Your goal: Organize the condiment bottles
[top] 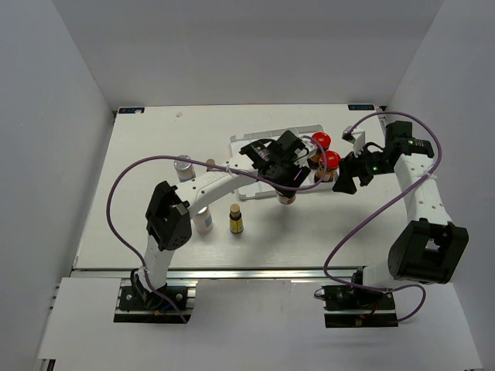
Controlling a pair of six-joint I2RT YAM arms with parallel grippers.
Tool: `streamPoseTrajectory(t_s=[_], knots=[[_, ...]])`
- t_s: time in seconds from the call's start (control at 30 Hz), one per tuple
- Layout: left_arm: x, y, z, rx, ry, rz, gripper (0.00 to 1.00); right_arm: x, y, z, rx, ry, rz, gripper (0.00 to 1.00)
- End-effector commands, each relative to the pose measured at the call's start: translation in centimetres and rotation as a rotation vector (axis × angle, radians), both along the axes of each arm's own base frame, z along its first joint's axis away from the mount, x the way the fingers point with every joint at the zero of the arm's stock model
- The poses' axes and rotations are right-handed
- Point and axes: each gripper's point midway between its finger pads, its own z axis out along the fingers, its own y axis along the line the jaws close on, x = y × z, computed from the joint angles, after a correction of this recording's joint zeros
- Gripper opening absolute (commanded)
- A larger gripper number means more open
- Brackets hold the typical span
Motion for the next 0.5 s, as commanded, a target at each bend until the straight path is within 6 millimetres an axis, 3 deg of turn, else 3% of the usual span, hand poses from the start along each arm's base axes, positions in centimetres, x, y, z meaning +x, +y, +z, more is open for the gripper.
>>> streamPoseTrajectory(t_s=[0.0, 0.27, 0.47], knots=[[2.6, -1.0, 3.2, -0.083, -0.079, 0.037, 0.00, 0.3, 0.1, 0.7, 0.001, -0.044, 0.002, 0.85], [9.4, -3.0, 5.6, -0.215, -0.162, 0.111, 0.00, 0.3, 0.1, 0.6, 0.002, -0.042, 0.000, 0.85], [12.6, -4.1, 5.3, -0.270, -0.206, 0.150, 0.00, 0.0, 0.1, 0.3, 0.004, -0.040, 0.001, 0.85]])
